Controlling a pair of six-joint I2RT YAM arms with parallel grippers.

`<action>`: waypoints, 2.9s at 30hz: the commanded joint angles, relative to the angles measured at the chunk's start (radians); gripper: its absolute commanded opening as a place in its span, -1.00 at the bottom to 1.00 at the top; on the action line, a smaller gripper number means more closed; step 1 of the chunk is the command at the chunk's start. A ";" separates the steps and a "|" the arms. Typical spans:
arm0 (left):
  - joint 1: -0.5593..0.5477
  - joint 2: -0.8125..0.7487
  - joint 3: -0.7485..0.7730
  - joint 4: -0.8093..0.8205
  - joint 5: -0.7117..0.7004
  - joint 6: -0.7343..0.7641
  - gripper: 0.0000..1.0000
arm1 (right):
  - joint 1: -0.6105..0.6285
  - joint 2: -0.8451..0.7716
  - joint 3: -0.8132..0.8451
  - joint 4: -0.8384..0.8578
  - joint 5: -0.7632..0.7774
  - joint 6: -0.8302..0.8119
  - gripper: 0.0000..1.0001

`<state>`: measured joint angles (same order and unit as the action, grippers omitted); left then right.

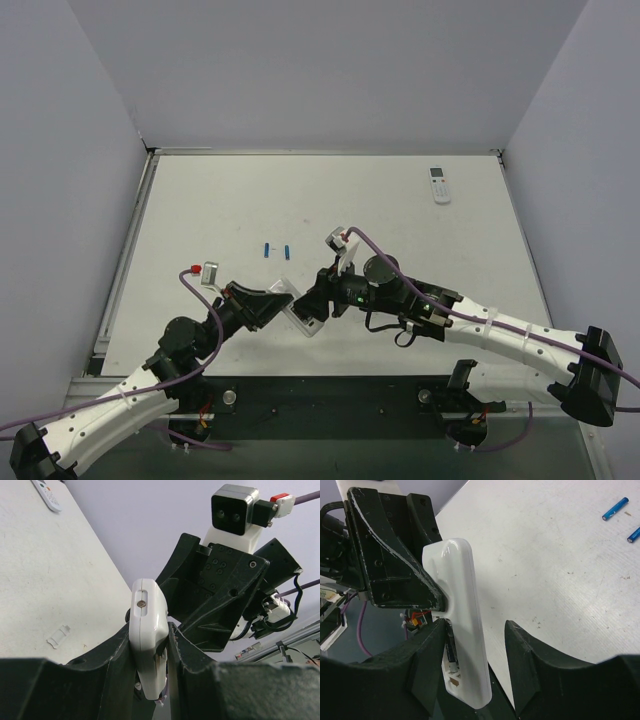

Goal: Load the batteries into the remote control
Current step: Load the battery into the remote control, then pick up the battery cover at the center of the board.

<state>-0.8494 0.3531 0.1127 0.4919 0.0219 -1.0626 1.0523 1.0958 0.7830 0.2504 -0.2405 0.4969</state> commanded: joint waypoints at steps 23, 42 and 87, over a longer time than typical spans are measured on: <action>-0.002 -0.051 0.004 0.108 -0.034 0.047 -1.00 | -0.058 -0.010 -0.064 -0.091 0.064 -0.053 -0.11; -0.002 -0.049 -0.002 -0.314 -0.200 0.024 -1.00 | -0.167 -0.083 0.047 -0.459 0.173 -0.124 0.55; 0.012 0.063 -0.050 -0.357 -0.212 -0.132 -1.00 | -0.440 0.398 -0.045 -0.517 0.069 -0.142 -0.95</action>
<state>-0.8425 0.4076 0.0563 0.0822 -0.1837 -1.1599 0.5976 1.5032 0.7441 -0.2489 -0.1883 0.3756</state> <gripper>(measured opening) 0.356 0.075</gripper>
